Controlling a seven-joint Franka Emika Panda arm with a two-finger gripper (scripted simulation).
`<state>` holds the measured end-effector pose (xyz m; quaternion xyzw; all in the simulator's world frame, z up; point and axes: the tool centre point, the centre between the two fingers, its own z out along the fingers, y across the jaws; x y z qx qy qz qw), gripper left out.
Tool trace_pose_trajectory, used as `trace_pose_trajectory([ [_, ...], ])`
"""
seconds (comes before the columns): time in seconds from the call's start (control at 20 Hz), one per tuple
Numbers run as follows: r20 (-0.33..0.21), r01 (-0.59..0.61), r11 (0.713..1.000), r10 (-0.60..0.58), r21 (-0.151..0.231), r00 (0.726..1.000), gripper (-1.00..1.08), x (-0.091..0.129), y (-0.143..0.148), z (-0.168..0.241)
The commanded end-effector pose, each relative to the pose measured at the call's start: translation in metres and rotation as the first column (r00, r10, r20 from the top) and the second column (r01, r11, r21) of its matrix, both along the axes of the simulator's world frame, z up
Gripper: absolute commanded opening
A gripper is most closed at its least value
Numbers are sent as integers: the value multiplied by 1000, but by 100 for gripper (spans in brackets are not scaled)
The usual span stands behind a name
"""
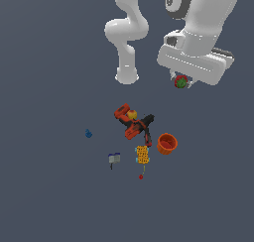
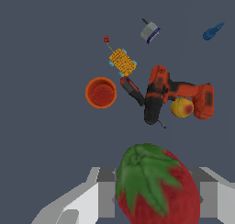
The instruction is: Pick up a designated object from a clutter of objects.
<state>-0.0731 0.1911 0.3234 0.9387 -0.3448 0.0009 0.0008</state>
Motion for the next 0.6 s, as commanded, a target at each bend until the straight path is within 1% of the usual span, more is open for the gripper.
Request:
trace_pose_trajectory([
  [0.0, -1, 1, 1000, -1, 1, 1000, -100, 1, 17, 16],
  [0.25, -1, 1, 1000, -1, 2, 1000, -100, 4, 41, 37],
  [0.55, -1, 2, 1000, -2, 2, 1000, -100, 6, 55, 50],
])
